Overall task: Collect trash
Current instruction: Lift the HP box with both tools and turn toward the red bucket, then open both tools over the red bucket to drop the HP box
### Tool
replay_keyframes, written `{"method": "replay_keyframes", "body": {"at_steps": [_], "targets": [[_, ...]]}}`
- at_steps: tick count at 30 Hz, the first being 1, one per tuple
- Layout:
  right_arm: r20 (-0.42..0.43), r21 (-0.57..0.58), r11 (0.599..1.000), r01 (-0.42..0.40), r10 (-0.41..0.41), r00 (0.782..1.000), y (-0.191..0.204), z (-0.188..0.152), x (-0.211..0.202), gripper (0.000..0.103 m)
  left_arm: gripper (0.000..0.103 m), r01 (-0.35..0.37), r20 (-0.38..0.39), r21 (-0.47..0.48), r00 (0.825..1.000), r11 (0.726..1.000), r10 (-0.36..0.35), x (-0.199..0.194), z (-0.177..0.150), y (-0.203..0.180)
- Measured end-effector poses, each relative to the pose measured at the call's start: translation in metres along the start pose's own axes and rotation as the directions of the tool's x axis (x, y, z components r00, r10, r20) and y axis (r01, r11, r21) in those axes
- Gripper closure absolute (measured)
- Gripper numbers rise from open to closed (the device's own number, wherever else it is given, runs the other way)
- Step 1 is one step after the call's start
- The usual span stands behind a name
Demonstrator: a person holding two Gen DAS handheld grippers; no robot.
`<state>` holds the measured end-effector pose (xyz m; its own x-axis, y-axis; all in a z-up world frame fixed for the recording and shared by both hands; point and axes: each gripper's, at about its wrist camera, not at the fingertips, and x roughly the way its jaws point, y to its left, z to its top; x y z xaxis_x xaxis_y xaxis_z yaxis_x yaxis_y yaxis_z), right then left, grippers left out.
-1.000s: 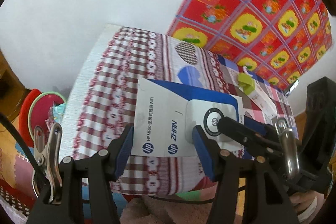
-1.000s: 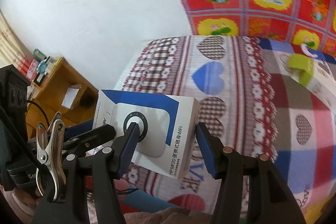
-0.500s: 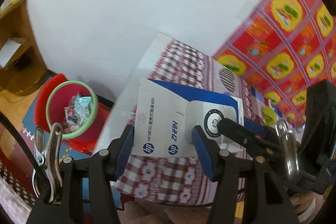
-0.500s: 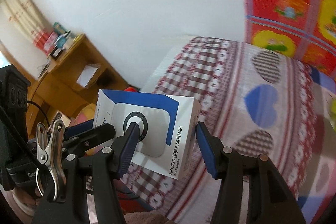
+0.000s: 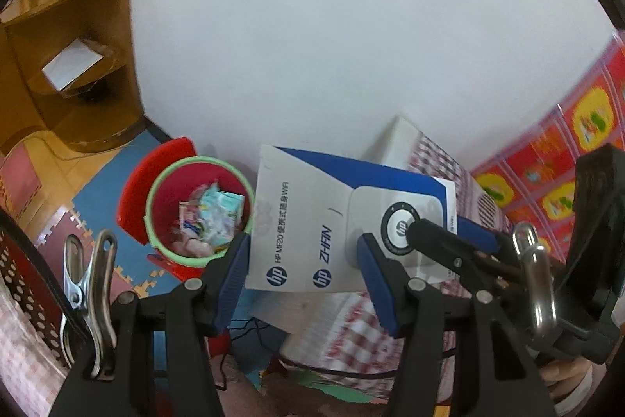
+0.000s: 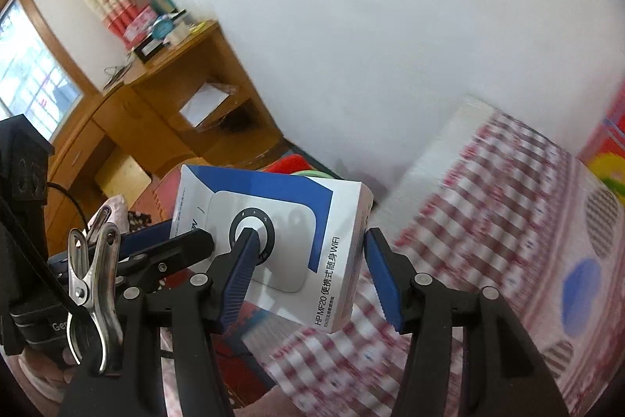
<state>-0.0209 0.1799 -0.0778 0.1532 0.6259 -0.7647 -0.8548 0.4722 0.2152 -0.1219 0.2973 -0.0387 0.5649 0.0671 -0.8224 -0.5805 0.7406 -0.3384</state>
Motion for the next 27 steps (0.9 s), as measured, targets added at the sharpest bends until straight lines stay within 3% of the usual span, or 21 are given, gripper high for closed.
{"method": "replay_keyframes", "body": {"at_steps": [11, 27], "targets": [[-0.083, -0.057, 0.998, -0.012, 0.007, 0.996, 0.049, 0.039, 0.082, 0.046, 0.046, -0.043, -0.027, -0.027, 0.999, 0.999, 0.042, 0.021, 0.033, 0.082], [-0.228, -0.067, 0.997, 0.036, -0.051, 0.972, 0.053, 0.062, 0.185, 0.047, 0.05, -0.043, -0.135, -0.056, 0.99, 0.998, 0.035, 0.098, 0.058, 0.144]]}}
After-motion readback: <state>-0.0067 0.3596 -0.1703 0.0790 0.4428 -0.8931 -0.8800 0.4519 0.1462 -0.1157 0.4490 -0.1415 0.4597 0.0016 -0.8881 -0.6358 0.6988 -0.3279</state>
